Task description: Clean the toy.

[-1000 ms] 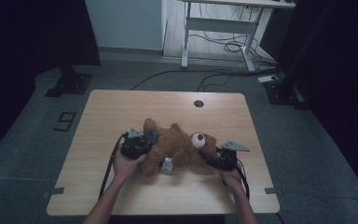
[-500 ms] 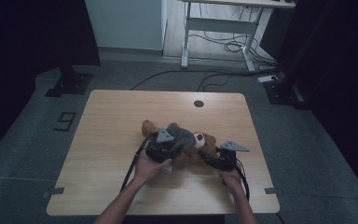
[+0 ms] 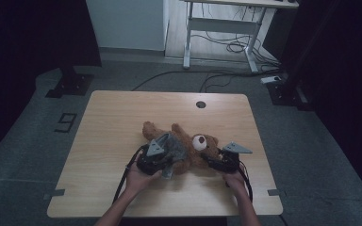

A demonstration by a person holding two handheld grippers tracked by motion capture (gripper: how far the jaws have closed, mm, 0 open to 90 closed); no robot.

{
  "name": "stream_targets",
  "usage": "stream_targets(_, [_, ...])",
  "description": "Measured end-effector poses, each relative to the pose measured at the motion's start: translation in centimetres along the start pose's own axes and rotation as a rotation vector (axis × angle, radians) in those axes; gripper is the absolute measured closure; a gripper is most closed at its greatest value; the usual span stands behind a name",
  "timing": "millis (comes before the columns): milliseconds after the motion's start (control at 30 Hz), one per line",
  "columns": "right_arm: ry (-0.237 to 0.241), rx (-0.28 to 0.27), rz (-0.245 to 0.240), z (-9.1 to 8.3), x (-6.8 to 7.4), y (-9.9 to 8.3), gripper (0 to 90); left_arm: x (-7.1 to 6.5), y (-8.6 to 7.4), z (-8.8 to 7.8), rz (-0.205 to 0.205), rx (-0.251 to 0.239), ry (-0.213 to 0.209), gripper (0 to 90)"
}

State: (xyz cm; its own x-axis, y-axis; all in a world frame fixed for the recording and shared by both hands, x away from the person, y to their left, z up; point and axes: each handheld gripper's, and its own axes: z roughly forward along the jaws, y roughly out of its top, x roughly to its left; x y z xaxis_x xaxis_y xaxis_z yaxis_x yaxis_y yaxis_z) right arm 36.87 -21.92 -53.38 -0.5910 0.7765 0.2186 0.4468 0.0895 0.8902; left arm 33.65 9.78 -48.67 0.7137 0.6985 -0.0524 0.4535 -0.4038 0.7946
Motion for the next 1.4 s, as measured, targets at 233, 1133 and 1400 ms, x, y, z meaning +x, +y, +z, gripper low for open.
stream_targets(233, [0.006, -0.003, 0.004, 0.0, -0.1, 0.0, 36.9, 2.8, -3.4, -1.7, -0.091, 0.015, 0.032, 76.8])
stream_targets(1133, [0.006, -0.039, 0.001, -0.5, 0.5, 0.6, 23.8, 6.4, -5.0, -7.5, -0.188, -0.078, 0.122, 76.6])
stream_targets(1400, [0.012, -0.065, -0.007, -1.5, 0.7, 0.9, 24.1, 6.8, -5.2, -9.5, -0.187, -0.094, 0.157, 76.0])
